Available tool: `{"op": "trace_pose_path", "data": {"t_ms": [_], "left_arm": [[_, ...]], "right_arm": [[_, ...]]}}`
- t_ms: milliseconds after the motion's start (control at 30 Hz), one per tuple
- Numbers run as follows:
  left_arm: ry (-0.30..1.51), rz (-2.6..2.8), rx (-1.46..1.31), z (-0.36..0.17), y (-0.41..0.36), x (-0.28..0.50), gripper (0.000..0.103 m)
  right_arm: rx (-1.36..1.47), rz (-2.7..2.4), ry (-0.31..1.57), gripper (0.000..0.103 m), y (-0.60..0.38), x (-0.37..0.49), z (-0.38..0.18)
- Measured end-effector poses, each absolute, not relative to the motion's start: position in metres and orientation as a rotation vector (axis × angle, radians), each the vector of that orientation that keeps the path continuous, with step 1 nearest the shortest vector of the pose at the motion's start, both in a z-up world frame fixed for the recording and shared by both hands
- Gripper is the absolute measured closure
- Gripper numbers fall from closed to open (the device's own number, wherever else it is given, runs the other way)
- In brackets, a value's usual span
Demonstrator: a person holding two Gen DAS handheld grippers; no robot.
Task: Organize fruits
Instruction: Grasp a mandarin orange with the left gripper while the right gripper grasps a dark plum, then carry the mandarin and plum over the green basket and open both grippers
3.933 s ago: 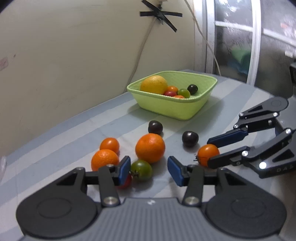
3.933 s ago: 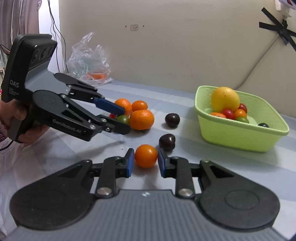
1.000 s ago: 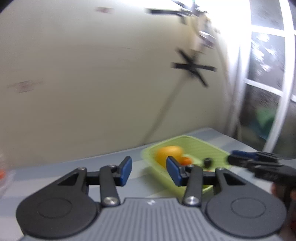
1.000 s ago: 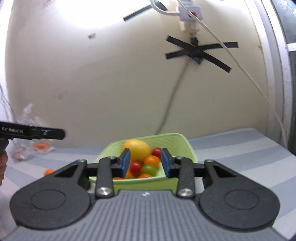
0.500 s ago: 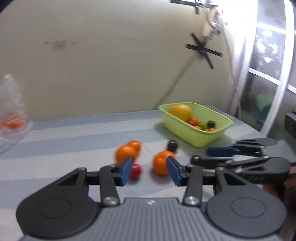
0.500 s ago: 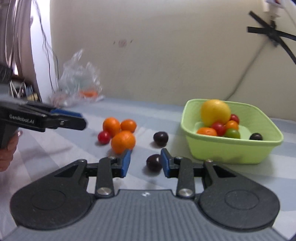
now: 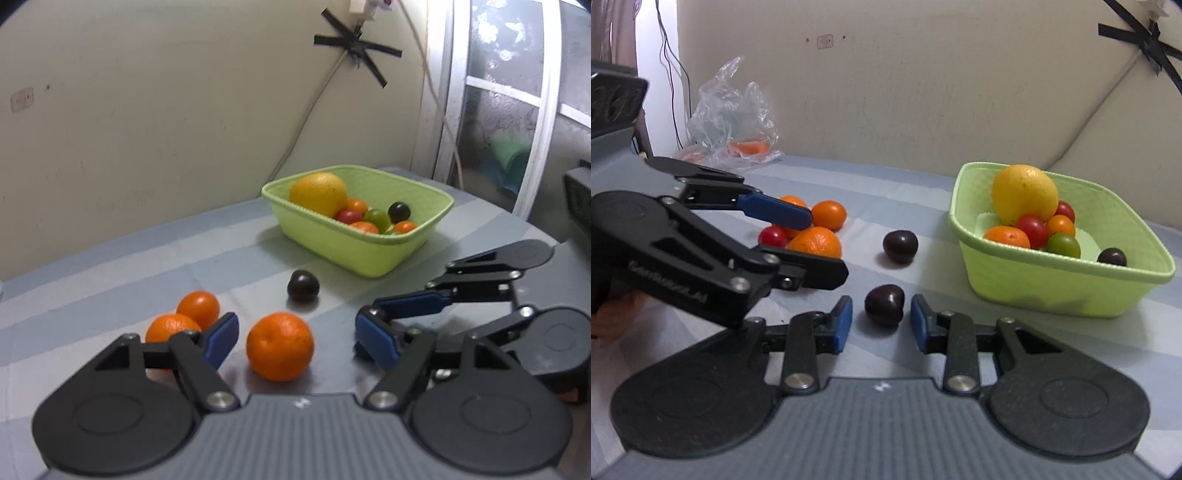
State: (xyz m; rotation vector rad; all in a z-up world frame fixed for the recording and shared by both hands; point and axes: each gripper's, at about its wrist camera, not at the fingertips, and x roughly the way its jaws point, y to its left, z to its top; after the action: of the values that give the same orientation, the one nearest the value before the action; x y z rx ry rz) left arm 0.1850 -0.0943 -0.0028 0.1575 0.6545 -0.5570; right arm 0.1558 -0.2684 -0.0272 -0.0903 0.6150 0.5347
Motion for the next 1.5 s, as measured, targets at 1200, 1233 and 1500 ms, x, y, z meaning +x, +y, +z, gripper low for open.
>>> {"op": "trace_pose_path", "data": {"t_ms": [1200,1233,1500], "left_arm": [[0.645,-0.678,0.112,0.024,-0.194,0.26,0.063],[0.648,-0.674,0.12,0.022,-0.197,0.262,0.062],[0.56,-0.642,0.091,0.05,-0.173,0.248,0.054]], "right_arm": [[0.048,0.212,0.42,0.077,-0.371,0.189,-0.008],[0.053,0.209,0.417,0.072,-0.372,0.19,-0.009],[0.086,0.208,0.375,0.064,-0.376,0.178,-0.002]]}}
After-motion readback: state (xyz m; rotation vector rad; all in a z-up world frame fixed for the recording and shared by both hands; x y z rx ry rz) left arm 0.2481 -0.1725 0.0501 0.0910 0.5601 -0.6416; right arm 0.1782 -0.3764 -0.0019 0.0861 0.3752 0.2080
